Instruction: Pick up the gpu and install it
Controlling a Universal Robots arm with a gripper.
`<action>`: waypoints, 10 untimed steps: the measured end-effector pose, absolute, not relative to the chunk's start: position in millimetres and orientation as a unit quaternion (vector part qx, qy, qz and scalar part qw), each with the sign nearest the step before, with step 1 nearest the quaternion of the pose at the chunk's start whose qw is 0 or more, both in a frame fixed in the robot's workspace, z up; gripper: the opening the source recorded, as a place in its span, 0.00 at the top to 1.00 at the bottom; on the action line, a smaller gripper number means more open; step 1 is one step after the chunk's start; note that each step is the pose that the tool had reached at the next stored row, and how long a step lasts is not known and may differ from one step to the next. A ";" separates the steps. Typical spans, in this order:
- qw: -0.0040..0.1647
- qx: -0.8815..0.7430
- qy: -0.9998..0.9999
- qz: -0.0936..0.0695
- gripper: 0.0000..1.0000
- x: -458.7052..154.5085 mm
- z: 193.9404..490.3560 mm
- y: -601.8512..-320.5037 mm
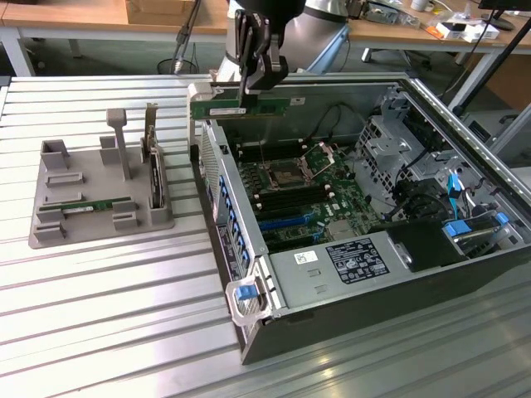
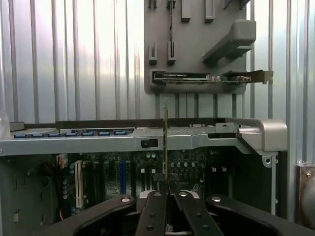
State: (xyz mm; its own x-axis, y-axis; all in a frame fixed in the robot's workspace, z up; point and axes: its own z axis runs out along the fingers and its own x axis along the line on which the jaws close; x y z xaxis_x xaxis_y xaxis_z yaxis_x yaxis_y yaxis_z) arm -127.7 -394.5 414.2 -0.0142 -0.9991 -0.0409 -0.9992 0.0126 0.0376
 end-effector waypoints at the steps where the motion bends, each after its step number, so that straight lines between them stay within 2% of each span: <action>1: 0.001 -0.702 0.712 0.028 0.88 -126.2 414.0 -394.5; 10: 0.001 -0.702 0.712 0.028 0.88 -111.8 412.4 -394.5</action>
State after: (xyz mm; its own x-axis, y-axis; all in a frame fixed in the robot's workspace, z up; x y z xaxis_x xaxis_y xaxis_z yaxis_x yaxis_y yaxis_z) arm -111.8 -394.5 412.4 -0.0142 -0.9991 -0.0404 -0.9992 0.0127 0.0377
